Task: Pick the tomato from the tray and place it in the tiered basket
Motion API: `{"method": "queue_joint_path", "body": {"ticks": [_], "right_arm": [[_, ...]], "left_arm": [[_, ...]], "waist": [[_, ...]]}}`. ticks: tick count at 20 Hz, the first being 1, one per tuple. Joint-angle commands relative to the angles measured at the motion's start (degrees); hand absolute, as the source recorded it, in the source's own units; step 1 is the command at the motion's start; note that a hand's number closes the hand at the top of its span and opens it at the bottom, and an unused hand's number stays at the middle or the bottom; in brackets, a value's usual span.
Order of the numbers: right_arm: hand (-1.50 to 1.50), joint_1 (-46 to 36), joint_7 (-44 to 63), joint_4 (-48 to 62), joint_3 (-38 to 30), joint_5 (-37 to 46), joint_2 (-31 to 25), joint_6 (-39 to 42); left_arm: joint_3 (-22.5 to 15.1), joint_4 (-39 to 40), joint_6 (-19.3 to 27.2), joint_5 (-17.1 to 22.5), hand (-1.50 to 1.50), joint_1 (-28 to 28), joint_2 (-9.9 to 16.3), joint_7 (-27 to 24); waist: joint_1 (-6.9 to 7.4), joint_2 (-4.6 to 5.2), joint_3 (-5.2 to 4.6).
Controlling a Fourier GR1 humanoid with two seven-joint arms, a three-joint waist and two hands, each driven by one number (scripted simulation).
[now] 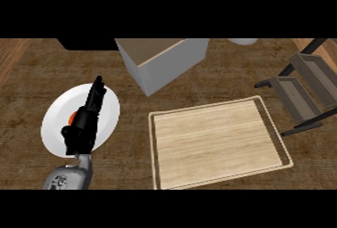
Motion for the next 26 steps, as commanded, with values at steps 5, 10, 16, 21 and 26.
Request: {"method": "queue_joint_path", "body": {"ticks": [5, 10, 16, 21, 26], "right_arm": [[1.50, -15.1, 11.8, 13.4, 9.2, 1.0, 0.9, -3.1], [1.50, -6.8, 0.2, 16.1, 13.7, 5.0, -6.1, -11.0], [1.50, -8.9, -8.9, 26.5, 20.5, 10.0, -11.6, -17.8], [1.50, 0.3, -13.4, 26.9, 20.7, 12.1, -9.1, -23.8], [-1.50, -4.9, -6.4, 36.8, 12.9, 8.2, -3.9, -26.9]], "left_arm": [[-0.6, 2.2, 0.0, -0.5, 0.00, -1.8, -1.0, -0.1], [2.1, 3.4, -1.3, 1.4, 0.00, -1.4, 0.7, -3.9], [0.4, 0.2, -0.8, 0.1, 0.00, -2.1, -0.2, 1.1], [0.1, 1.9, -0.6, 0.0, 0.00, -0.1, -0.4, -2.4], [-1.0, -0.1, 0.1, -0.7, 0.00, -0.2, -1.2, -0.1]], "waist": [[0.54, 0.54, 0.17], [0.75, 0.95, 0.29], [1.27, 0.96, 0.29], [0.44, 0.72, 0.30], [0.72, 0.67, 0.28]]}}
